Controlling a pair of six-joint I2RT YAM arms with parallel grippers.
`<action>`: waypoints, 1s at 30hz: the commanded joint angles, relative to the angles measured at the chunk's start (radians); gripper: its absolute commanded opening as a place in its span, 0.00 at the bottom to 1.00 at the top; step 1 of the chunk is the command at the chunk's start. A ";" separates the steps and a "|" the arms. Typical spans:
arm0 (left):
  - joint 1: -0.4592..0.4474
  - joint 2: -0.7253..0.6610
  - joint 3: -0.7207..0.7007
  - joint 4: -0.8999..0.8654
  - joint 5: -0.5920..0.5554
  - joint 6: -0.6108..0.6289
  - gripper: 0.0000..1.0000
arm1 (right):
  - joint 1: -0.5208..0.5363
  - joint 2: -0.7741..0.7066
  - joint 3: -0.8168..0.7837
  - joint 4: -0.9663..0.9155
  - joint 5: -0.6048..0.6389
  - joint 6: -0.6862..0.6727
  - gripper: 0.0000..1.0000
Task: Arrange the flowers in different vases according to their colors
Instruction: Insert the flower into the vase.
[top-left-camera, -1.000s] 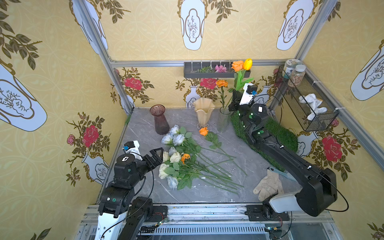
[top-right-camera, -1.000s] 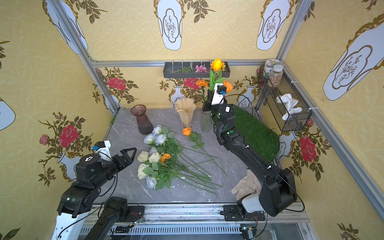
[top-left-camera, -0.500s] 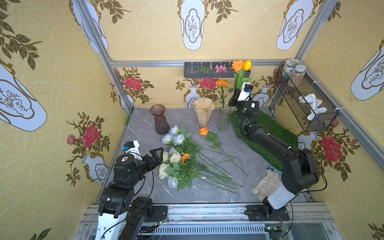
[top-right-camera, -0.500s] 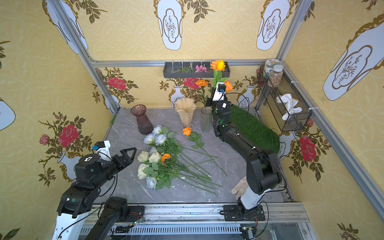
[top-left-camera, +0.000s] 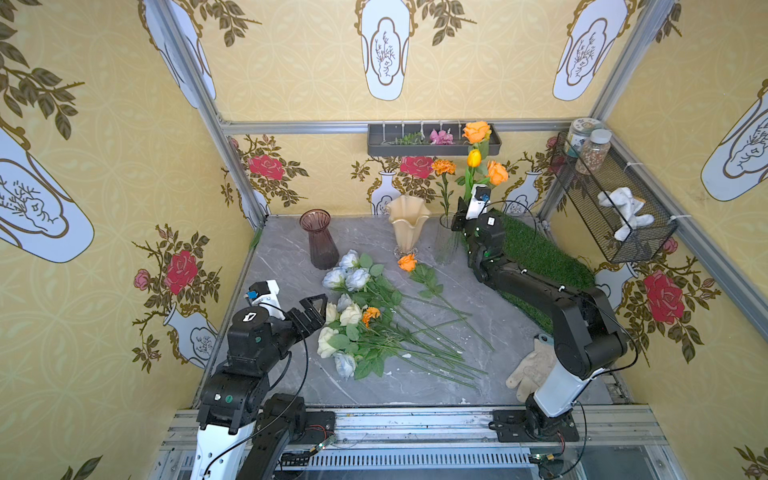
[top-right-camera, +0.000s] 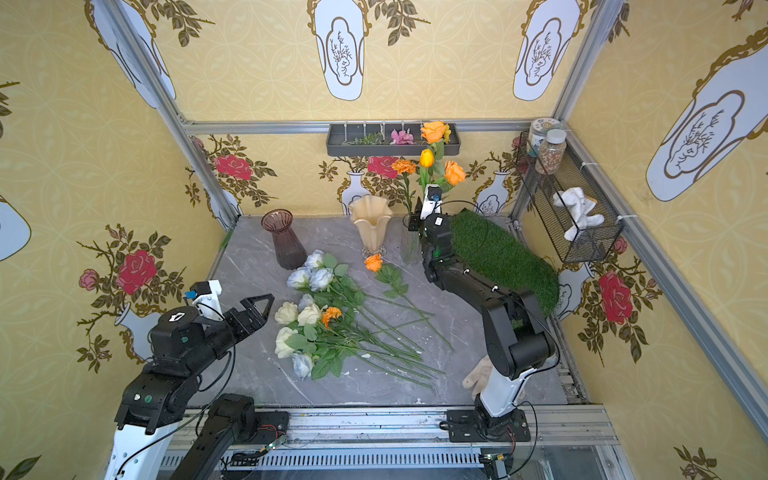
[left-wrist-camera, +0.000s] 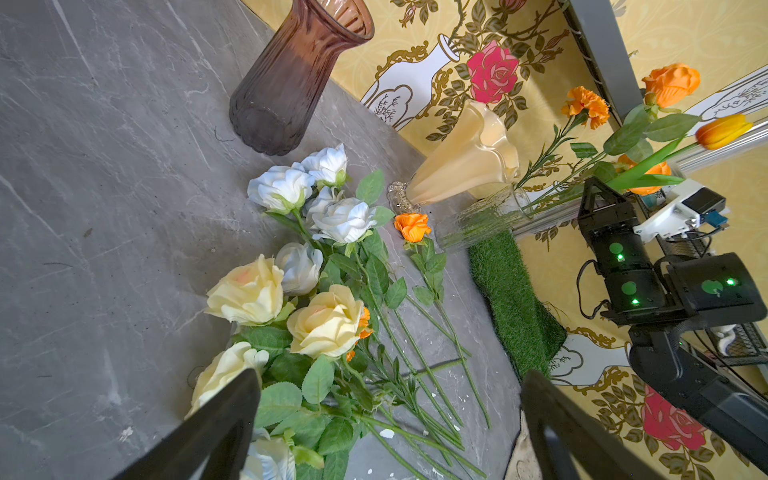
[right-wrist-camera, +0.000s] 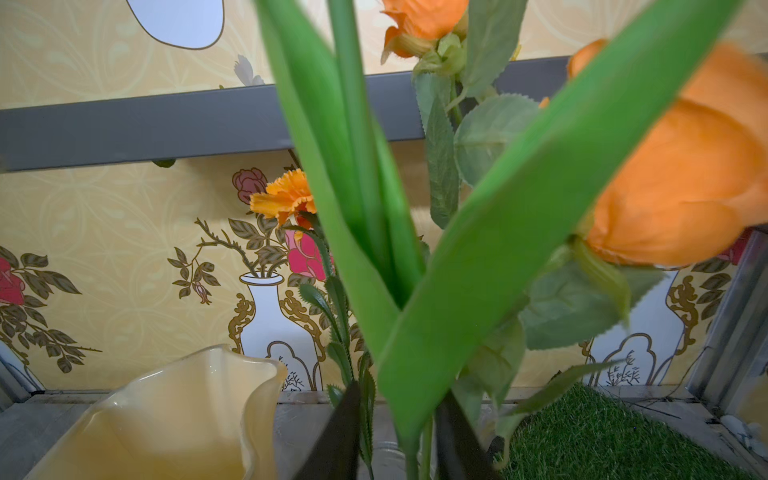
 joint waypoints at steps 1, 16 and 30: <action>0.001 0.002 -0.005 0.017 0.006 0.005 1.00 | 0.016 -0.038 -0.002 -0.048 0.053 0.005 0.69; 0.001 -0.025 -0.005 0.019 0.006 0.007 1.00 | 0.076 -0.379 -0.026 -0.771 -0.131 0.205 0.75; 0.001 -0.016 -0.005 0.017 0.007 0.006 1.00 | 0.101 -0.147 0.002 -1.246 -0.443 0.272 0.57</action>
